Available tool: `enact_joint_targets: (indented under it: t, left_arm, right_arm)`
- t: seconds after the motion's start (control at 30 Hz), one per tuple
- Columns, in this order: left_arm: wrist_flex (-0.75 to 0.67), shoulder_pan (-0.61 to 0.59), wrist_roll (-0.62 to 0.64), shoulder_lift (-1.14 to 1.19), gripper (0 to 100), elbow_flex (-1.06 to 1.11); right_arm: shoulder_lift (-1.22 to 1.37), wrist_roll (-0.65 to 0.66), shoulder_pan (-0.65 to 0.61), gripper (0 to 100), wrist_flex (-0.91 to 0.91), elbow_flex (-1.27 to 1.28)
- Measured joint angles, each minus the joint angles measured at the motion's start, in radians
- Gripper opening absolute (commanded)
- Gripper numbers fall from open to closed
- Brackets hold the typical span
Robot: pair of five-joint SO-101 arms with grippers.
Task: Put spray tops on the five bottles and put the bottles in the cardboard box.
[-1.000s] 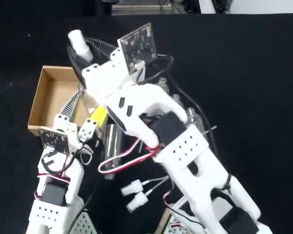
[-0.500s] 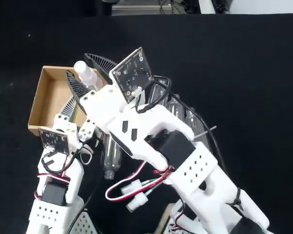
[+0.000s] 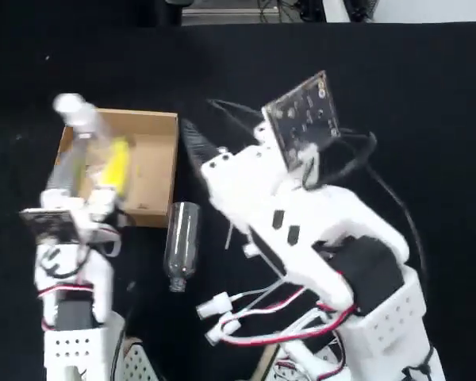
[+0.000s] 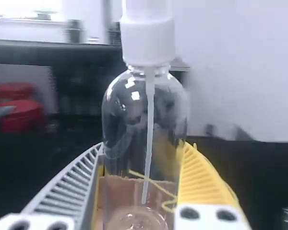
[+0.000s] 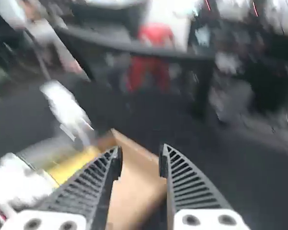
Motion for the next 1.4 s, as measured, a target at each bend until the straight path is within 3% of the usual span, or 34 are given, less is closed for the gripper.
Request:
enact_joint_targets:
  t: [0.2, 0.4, 0.77, 1.1, 1.4]
  left_arm:
    - [0.000, -0.334, 0.000, 0.000, 3, 0.000]
    - [-0.011, -0.526, 0.000, 0.000, 3, 0.003]
    - [-0.301, -0.568, -0.058, 0.170, 3, 0.006]
    - [-0.548, -0.605, -0.103, 0.793, 3, -0.204]
    - [-0.990, -0.674, -0.103, 1.395, 3, -0.315]
  right_arm:
    - [-0.002, 0.002, 0.127, 10.3, 0.121, 0.084]
    - [-0.103, 0.052, 0.186, 10.3, 0.063, 0.328]
    - [-0.419, 0.109, 0.184, 10.3, -0.262, 0.947]
    - [-0.446, 0.052, 0.184, 10.3, -0.354, 1.106]
    - [-0.446, 0.049, 0.184, 10.3, -0.354, 1.108]
